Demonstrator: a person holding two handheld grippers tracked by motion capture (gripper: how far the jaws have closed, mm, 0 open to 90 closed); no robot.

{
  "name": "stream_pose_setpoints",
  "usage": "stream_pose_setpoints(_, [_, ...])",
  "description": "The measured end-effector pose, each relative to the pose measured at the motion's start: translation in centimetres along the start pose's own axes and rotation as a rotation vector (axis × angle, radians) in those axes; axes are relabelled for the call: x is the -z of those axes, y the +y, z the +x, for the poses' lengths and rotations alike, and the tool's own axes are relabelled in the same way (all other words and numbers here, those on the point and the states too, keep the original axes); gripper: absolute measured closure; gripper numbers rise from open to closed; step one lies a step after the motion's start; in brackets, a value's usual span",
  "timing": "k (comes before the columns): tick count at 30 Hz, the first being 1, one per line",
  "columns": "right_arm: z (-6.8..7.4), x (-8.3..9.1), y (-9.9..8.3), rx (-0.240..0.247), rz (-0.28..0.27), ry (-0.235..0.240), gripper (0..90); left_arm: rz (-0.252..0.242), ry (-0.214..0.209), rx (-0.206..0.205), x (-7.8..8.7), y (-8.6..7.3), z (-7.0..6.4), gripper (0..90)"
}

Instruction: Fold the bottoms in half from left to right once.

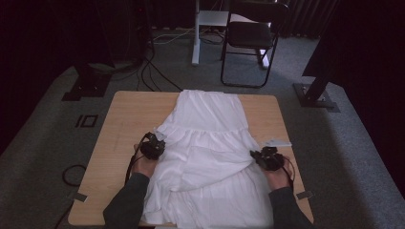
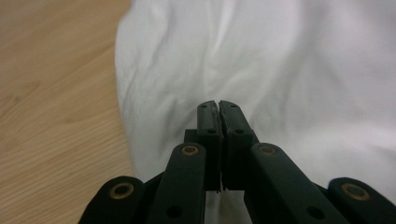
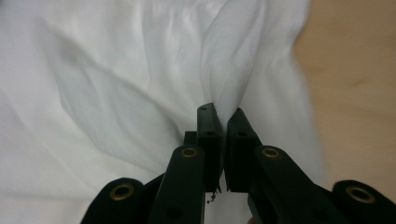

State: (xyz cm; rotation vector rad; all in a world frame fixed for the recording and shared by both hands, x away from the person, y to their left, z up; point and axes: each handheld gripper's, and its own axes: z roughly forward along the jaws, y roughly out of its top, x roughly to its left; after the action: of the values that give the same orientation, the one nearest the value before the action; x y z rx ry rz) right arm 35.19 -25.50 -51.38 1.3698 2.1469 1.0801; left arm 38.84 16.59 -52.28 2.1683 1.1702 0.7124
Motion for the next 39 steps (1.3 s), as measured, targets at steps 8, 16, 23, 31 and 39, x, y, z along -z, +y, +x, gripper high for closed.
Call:
stream_pose_setpoints(8, [-4.7, -0.4, -1.0, -0.08, 0.089, -0.123, 81.2, -0.052, -0.075, 0.02, 2.5, -1.0, -0.5, 68.6])
stream_pose_setpoints(16, [-2.9, 1.1, -0.4, -0.056, -0.03, -0.149, 48.5, -0.081, -0.128, 0.008, 4.6, -1.6, -1.9, 57.0])
stream_pose_setpoints(23, [0.5, -0.5, 0.9, 0.033, -0.021, 0.057, 38.2, -0.045, -0.191, 0.017, 5.0, -4.0, -3.5, 52.2])
stream_pose_setpoints(31, [2.2, -4.1, 0.6, 0.107, 0.091, 0.103, 61.5, -0.021, -0.226, 0.047, 4.9, -5.8, -4.1, 51.0])
stream_pose_setpoints(39, [0.8, 3.5, -1.1, 0.087, -0.062, 0.158, 87.1, -0.038, -0.227, 0.023, 5.6, -5.5, -5.0, 50.2])
